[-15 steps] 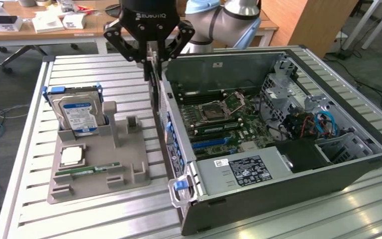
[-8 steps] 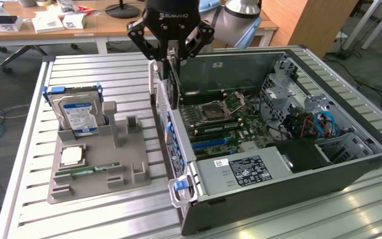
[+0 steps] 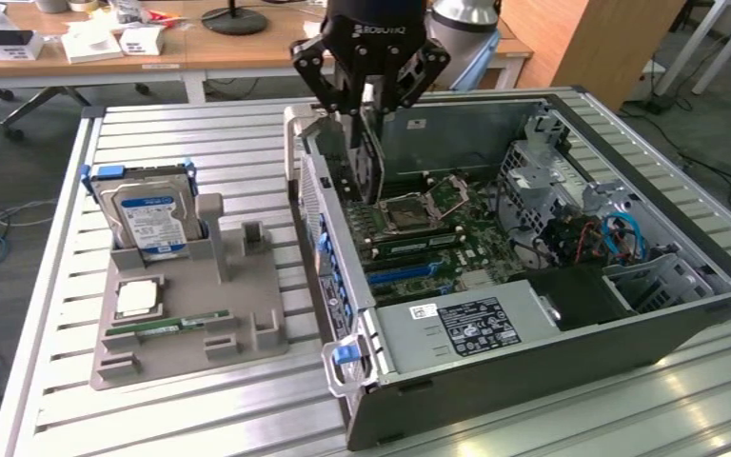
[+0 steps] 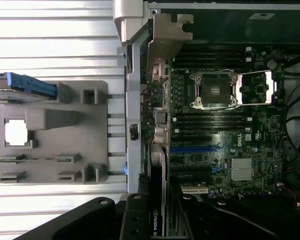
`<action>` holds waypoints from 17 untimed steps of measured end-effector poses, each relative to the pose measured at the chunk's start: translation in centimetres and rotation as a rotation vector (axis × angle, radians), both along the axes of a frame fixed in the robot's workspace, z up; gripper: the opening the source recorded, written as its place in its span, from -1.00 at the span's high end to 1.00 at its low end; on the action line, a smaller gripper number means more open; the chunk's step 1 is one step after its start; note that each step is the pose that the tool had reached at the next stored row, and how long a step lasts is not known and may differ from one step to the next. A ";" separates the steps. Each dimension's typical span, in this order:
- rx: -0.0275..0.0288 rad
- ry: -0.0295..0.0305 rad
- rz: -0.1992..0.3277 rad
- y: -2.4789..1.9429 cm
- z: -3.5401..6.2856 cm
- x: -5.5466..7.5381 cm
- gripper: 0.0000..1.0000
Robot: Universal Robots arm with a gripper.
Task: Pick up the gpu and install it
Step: 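Pick up the gpu and move the gpu toward the slot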
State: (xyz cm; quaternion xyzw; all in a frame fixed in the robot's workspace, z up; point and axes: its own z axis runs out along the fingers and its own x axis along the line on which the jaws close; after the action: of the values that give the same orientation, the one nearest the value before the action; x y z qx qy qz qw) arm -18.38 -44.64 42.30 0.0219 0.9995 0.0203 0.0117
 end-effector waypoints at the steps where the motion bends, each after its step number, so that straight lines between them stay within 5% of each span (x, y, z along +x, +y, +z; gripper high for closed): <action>1: 0.0000 0.0000 0.000 0.00 0.00 0.4 0.47; 17: 0.0000 0.0000 0.000 0.00 0.00 7.7 0.47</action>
State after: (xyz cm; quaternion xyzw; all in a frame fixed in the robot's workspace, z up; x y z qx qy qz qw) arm -10.66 -44.63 42.29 0.0220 0.9995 0.0203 0.0117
